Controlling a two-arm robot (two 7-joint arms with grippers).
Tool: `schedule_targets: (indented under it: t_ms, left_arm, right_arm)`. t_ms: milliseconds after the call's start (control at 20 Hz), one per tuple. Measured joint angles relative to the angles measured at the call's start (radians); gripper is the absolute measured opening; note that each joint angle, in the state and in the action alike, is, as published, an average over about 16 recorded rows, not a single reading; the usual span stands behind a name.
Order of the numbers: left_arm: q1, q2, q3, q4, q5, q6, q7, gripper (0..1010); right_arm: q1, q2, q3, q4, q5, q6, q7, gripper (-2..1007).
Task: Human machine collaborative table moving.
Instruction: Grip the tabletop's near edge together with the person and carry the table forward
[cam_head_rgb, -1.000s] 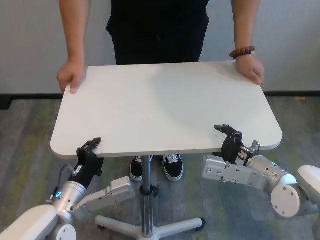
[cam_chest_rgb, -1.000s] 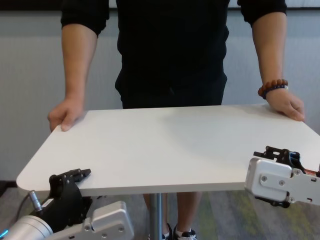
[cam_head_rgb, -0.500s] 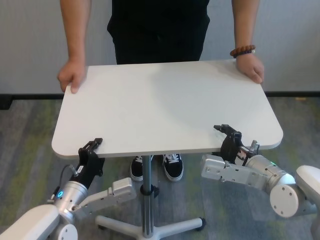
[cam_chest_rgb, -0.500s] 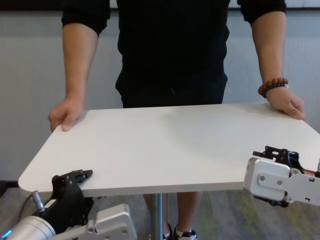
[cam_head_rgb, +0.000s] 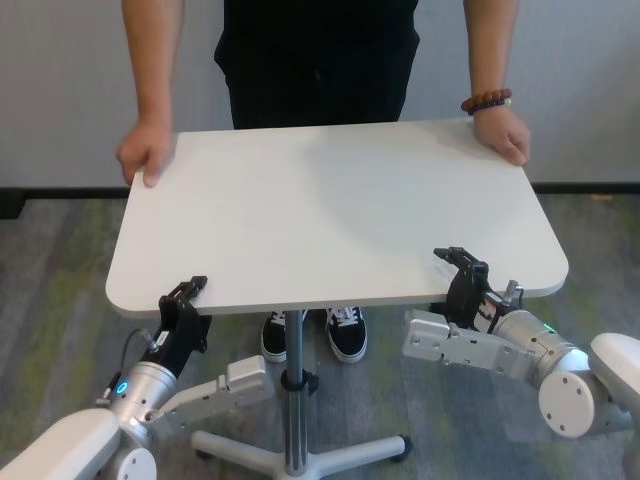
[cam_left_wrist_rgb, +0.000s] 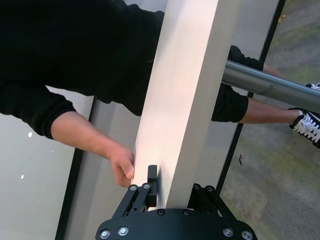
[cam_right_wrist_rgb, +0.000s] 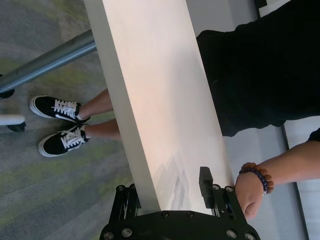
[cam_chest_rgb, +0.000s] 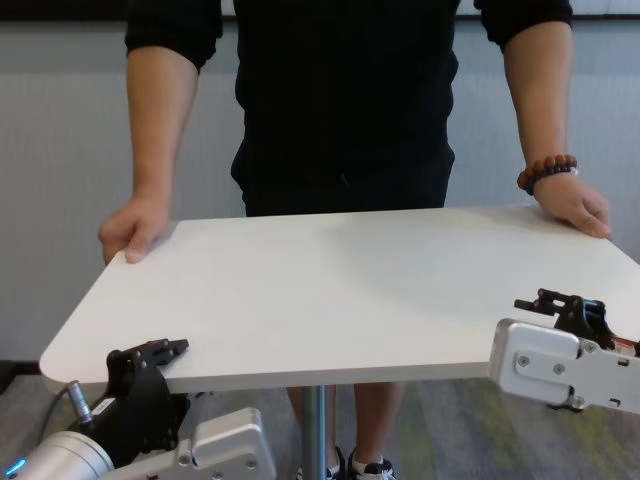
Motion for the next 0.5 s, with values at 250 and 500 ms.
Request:
schedule_targets:
  t_ms: [250,500]
  left_arm:
    - [0.001,0.000,-0.001,-0.001,0.000,0.000,0.001,313]
    - [0.001,0.000,-0.001,-0.001,0.000,0.000,0.002,316]
  right_arm:
    - [0.000,0.000,0.000,0.001,0.002,-0.003,0.004,636]
    - [0.001,0.000,0.000,0.003,0.006,-0.009,0.007,665]
